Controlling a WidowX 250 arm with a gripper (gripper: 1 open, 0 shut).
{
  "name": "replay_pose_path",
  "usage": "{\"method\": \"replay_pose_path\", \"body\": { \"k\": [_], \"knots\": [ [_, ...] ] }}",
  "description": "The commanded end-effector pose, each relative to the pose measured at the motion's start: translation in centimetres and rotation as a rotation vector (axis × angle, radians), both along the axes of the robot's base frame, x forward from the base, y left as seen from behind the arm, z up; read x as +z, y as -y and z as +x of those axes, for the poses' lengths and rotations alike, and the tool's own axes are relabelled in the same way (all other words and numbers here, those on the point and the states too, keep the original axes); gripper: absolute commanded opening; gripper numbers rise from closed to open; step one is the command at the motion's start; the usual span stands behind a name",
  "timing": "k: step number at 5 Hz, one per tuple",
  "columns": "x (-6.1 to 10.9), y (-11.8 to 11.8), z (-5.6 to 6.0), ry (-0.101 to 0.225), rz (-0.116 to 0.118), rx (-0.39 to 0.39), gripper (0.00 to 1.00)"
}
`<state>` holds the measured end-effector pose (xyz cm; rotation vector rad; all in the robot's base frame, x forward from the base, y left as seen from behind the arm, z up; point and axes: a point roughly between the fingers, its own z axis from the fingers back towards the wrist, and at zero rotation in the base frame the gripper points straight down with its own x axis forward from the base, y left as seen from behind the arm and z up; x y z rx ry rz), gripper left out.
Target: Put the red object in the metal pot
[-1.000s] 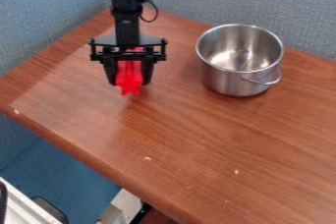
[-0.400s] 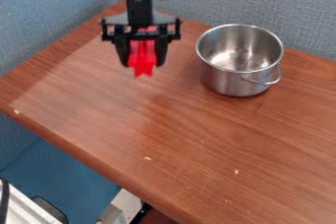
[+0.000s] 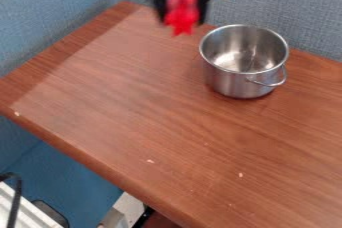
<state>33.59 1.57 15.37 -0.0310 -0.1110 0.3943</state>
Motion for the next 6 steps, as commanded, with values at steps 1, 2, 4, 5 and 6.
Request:
{"method": "replay_pose_path", "body": {
  "k": [1, 2, 4, 5, 6],
  "knots": [
    [1.4, 3.8, 3.2, 0.035, 0.003, -0.131, 0.00],
    [0.2, 4.2, 4.4, 0.050, 0.022, -0.136, 0.00],
    [-1.5, 3.5, 4.1, 0.075, 0.043, -0.155, 0.00],
    [-2.3, 3.2, 4.0, 0.073, 0.055, -0.169, 0.00],
    [-2.9, 2.9, 4.0, 0.063, 0.061, -0.168, 0.00]
  ]
}}
